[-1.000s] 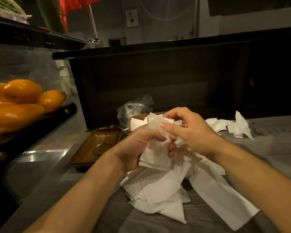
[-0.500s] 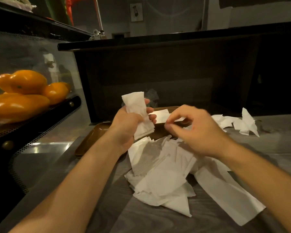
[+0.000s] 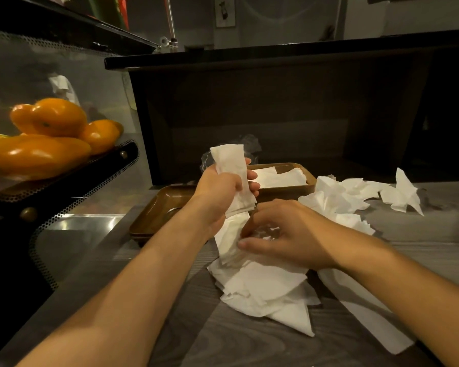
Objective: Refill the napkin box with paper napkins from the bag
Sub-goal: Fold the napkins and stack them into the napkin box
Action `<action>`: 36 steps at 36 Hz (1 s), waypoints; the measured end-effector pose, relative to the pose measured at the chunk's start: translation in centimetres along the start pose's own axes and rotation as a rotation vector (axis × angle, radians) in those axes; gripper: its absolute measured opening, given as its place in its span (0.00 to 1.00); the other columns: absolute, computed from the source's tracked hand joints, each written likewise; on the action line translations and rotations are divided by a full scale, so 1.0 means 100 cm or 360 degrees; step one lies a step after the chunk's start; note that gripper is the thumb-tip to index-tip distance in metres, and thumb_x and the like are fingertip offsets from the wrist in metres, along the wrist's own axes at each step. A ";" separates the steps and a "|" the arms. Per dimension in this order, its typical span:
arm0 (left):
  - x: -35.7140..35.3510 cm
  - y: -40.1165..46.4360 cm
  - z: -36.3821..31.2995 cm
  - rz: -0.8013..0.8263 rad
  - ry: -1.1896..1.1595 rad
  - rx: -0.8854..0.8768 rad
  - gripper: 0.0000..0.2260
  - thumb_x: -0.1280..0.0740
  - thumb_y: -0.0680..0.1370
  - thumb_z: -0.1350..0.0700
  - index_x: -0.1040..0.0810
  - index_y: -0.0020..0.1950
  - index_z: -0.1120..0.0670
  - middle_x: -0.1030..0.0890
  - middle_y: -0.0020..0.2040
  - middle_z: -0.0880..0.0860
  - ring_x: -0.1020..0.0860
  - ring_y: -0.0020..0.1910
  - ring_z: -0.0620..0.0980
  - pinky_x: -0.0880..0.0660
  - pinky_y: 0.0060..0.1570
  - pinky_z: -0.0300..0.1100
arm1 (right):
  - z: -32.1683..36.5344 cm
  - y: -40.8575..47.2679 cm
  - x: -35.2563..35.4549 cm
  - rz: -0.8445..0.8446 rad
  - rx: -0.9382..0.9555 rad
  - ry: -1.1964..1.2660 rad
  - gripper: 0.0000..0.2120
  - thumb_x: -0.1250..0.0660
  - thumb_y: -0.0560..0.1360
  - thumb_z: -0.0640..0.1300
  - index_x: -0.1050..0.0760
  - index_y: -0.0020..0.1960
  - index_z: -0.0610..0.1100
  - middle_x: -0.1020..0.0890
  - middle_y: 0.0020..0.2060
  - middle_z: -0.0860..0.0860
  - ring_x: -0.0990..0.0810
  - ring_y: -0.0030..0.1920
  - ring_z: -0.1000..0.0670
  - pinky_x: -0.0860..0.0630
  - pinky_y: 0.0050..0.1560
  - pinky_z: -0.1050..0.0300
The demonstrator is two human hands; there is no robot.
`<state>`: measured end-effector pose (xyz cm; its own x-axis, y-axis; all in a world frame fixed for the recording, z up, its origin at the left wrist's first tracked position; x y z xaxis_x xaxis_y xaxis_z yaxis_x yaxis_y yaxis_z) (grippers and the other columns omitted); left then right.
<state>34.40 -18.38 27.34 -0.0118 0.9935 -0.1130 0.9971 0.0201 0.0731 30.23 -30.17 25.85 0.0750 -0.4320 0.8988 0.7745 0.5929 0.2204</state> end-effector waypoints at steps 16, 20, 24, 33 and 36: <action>-0.002 0.001 0.003 0.0017 0.0097 -0.0015 0.18 0.38 0.78 0.70 0.24 0.63 0.53 0.18 0.48 0.55 0.18 0.44 0.53 0.16 0.48 0.50 | 0.003 0.001 -0.001 -0.0121 -0.0060 -0.0074 0.11 0.31 0.79 0.48 0.16 0.59 0.55 0.17 0.53 0.60 0.21 0.51 0.58 0.23 0.49 0.66; -0.004 0.000 0.002 0.0025 0.0141 -0.0030 0.17 0.38 0.79 0.69 0.24 0.63 0.52 0.19 0.48 0.55 0.18 0.43 0.51 0.16 0.47 0.47 | 0.004 0.000 0.000 -0.0134 -0.0057 -0.0077 0.12 0.32 0.79 0.46 0.17 0.60 0.55 0.17 0.53 0.59 0.21 0.52 0.58 0.23 0.50 0.67; -0.004 -0.002 0.001 0.0032 0.0200 -0.0063 0.18 0.39 0.79 0.68 0.25 0.64 0.52 0.19 0.49 0.54 0.18 0.45 0.52 0.19 0.56 0.53 | 0.005 -0.001 0.003 -0.0265 0.0000 -0.0074 0.10 0.32 0.79 0.47 0.16 0.59 0.53 0.18 0.54 0.59 0.23 0.55 0.58 0.23 0.55 0.63; -0.005 -0.009 -0.003 0.0234 0.0135 0.0024 0.09 0.40 0.82 0.55 0.20 0.56 0.49 0.19 0.53 0.55 0.19 0.51 0.53 0.19 0.53 0.51 | -0.017 -0.008 0.034 -0.0591 -0.0207 0.0698 0.08 0.34 0.81 0.45 0.18 0.46 0.51 0.19 0.44 0.56 0.22 0.46 0.62 0.26 0.39 0.73; -0.009 -0.013 0.003 0.0364 0.0176 0.0163 0.14 0.43 0.83 0.42 0.19 0.55 0.44 0.16 0.55 0.53 0.18 0.56 0.55 0.21 0.59 0.53 | -0.031 -0.011 0.036 -0.0583 -0.0463 0.1059 0.08 0.34 0.81 0.45 0.17 0.46 0.48 0.19 0.46 0.55 0.20 0.47 0.54 0.24 0.33 0.70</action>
<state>33.13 -19.34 27.07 0.2124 0.9772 0.0046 0.9771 -0.2123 -0.0168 31.62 -34.47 27.71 0.0720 -0.9321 0.3549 0.9477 0.1749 0.2670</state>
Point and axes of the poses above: each hand's wrist, its own y-axis towards the middle knuckle, its own x-axis out of the back of the hand, z = x × y, the point moved 6 cm from there along y, towards the middle knuckle
